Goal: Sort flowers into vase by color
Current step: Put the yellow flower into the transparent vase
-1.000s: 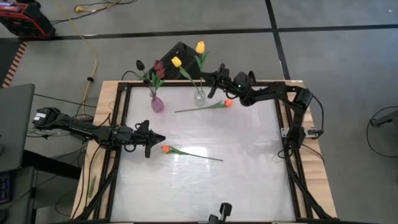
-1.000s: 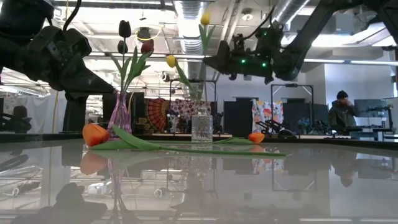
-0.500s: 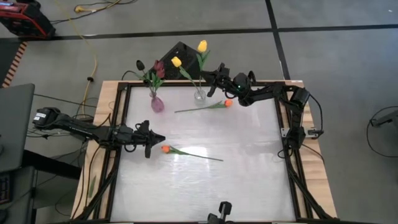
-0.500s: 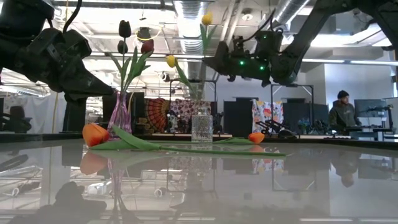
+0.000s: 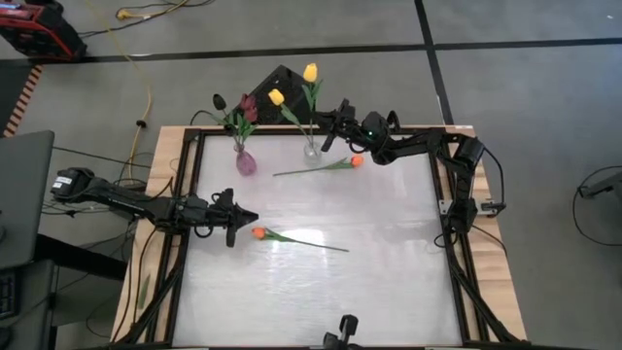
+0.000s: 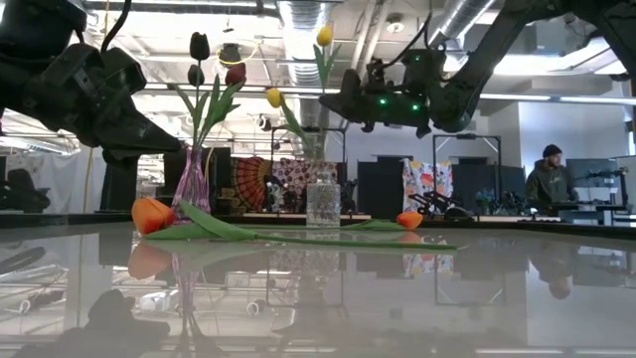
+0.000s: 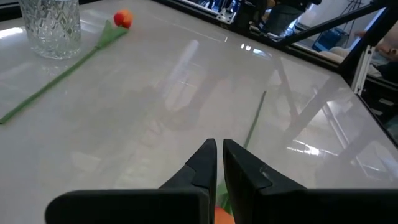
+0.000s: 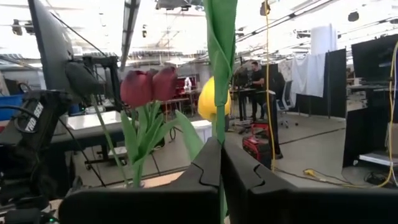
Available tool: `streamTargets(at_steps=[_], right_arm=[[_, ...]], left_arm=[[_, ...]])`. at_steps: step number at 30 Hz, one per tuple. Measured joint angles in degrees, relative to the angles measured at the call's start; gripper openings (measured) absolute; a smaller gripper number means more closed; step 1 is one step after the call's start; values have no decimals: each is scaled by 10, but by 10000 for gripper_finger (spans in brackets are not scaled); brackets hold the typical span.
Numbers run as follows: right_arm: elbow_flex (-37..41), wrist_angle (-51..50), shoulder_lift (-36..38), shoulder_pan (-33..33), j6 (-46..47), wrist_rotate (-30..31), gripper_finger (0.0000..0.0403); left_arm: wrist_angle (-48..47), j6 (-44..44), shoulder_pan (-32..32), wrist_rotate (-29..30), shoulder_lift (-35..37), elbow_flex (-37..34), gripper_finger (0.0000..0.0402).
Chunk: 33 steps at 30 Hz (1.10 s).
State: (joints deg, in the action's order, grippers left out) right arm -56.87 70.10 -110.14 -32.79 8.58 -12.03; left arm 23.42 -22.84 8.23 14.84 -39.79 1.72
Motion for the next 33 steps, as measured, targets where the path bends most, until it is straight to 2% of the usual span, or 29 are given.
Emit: streamTargets(at_steps=[11, 19, 33], right_arm=[[1, -61, -1, -4, 0, -4, 69], [1, -37, -1, -1, -12, -62, 72], [1, 1, -1, 12, 13, -107, 72]], left_arm=[[0, -3, 0, -11, 0, 0, 16], [0, -3, 0, -11, 0, 0, 16], [0, -3, 0, -12, 0, 0, 16]])
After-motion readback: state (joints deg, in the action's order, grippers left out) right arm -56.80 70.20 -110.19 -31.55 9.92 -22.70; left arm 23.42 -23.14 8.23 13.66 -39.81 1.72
